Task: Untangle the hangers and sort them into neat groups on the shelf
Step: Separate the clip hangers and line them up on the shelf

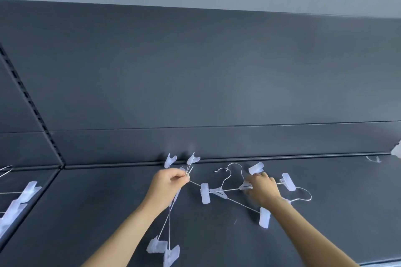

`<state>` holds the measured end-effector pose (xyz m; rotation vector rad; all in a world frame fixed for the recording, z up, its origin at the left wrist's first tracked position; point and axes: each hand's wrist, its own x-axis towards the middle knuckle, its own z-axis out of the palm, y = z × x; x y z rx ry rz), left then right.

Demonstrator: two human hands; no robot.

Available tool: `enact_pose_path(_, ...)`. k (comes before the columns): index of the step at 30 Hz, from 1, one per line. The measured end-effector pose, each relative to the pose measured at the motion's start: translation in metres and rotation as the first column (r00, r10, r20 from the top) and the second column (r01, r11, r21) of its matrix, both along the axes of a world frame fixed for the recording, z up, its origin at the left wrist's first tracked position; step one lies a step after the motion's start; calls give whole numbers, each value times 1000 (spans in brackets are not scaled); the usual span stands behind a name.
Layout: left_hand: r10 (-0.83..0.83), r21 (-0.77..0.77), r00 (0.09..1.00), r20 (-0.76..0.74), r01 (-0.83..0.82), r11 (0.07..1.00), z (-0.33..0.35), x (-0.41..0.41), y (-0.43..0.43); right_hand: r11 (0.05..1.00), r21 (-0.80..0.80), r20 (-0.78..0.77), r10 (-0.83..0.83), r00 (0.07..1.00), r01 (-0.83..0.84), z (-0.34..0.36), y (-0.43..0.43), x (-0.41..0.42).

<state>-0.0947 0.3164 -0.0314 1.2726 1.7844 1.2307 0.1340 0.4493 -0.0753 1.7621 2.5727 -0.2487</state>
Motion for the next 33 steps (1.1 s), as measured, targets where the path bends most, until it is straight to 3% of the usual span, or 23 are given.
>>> enact_pose_path(3,62,60,987,149,-71,996,14,-12,-5,995,-96,-103,-11,995,1,8,1,10)
enact_pose_path(8,136,135,972,191,-163,977,29,-22,-14,977,-212,-370,-51,928,-31,25,-6,20)
enact_pose_path(14,217,148,951,221,-253,956,41,-27,-40,976,-172,-526,25,850,-136,45,-25,14)
enact_pose_path(25,485,197,873,59,-486,851,58,-74,-153,905,-145,-687,198,700,-399,64,-106,-79)
enact_pose_path(33,635,255,772,11,-616,745,62,-157,-266,888,-67,-661,302,687,-455,60,-184,-195)
